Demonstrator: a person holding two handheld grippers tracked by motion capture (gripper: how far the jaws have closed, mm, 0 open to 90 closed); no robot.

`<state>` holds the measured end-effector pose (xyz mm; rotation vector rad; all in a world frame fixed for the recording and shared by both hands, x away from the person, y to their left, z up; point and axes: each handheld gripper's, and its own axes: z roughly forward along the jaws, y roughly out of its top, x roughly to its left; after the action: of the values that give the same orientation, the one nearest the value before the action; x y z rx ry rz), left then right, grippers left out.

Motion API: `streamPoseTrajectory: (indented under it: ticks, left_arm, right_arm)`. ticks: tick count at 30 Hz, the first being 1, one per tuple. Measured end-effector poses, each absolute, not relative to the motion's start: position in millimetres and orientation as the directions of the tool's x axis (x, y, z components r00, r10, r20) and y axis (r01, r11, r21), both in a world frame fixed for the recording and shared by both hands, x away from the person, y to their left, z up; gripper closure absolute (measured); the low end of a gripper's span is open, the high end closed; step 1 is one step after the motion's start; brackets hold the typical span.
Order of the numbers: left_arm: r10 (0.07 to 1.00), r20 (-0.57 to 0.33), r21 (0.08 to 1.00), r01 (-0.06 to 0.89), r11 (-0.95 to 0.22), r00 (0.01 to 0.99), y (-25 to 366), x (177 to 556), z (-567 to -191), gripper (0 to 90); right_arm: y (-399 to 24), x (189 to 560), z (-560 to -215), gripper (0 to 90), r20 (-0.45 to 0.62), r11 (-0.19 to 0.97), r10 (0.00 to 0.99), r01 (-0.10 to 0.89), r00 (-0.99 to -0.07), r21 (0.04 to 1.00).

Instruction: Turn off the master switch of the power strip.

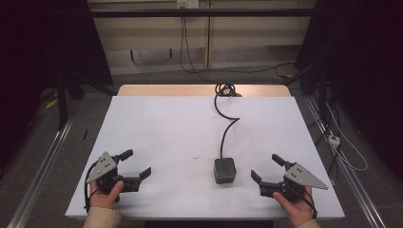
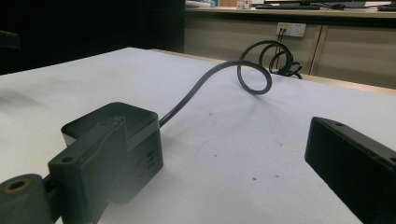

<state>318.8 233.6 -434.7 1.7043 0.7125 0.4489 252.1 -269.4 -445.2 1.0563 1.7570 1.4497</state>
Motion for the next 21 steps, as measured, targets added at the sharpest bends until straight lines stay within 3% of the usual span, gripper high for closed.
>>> streamPoseTrajectory:
  ticks: [21]
  left_arm:
    - [0.669, -0.072, 0.965, 0.222, -0.142, 0.74, 233.1, 319.0, -434.8, 4.2]
  right_arm:
    - [-262.9, 260.4, -438.9, 14.3, 0.047, 0.078, 0.854, 0.215, -0.519, 0.974]
